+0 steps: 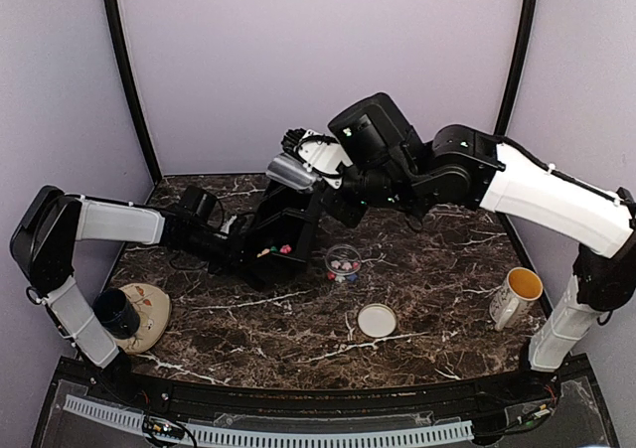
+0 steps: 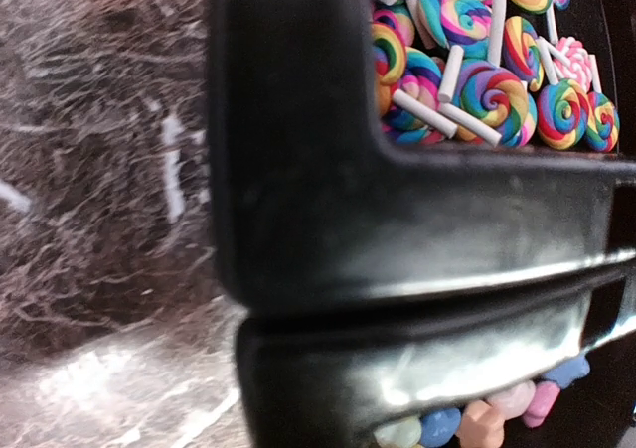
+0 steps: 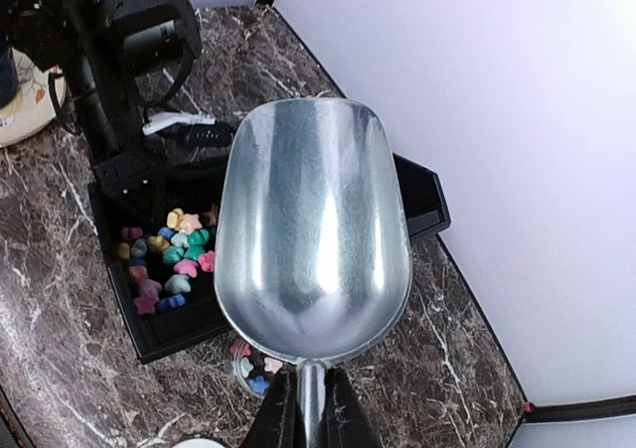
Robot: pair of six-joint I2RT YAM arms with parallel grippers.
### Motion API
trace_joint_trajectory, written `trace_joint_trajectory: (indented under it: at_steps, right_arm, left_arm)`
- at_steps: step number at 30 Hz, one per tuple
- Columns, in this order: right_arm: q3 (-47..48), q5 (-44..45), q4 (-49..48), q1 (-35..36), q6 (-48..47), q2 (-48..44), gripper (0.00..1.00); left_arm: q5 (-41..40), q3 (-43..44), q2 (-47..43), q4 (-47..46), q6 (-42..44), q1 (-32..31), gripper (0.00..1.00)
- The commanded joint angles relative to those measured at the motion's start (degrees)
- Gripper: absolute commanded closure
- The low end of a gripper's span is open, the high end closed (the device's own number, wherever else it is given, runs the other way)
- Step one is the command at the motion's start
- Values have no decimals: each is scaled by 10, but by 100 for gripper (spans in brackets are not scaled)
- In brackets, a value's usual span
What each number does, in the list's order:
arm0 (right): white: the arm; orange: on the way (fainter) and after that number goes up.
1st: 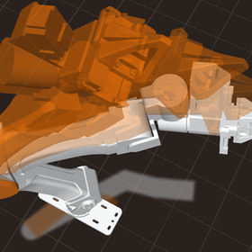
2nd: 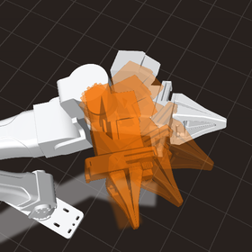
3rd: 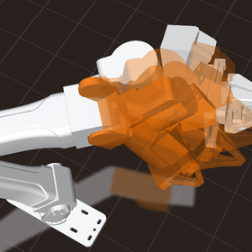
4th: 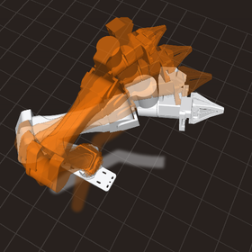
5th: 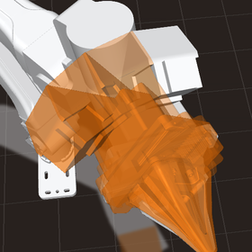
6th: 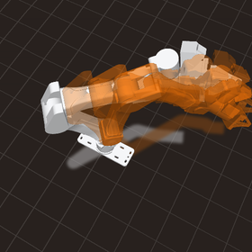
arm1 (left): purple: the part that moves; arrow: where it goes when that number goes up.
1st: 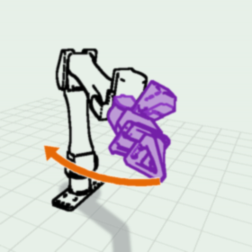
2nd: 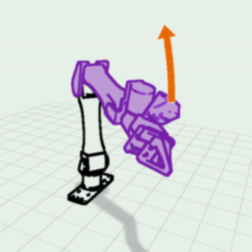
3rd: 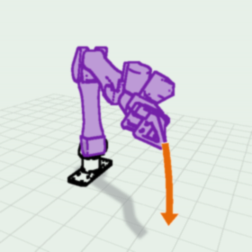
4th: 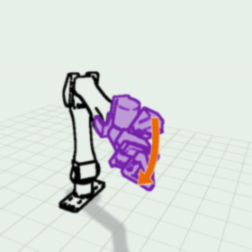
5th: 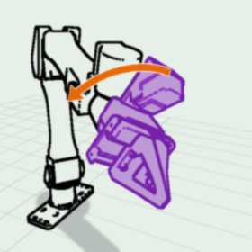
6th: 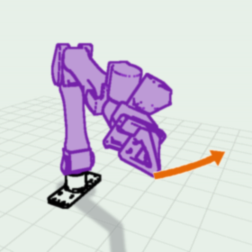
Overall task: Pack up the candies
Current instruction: Scoop the fake candies from the plate.
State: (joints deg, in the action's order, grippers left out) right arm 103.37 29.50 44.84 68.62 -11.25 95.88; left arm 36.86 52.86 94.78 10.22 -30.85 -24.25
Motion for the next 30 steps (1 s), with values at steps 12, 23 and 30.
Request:
trace_joint_trajectory:
  at_steps: [12,23,30]
  right_arm:
    - [77,-45,131,3,-11,81,100]
    - [114,-85,213,4,-19,182,100]
    - [157,-82,243,4,-28,241,100]
  left_arm:
    - [-193,96,-43,71,126,-10,100]
    - [-259,117,-26,113,148,-39,100]
    - [-285,124,-21,126,151,-49,100]
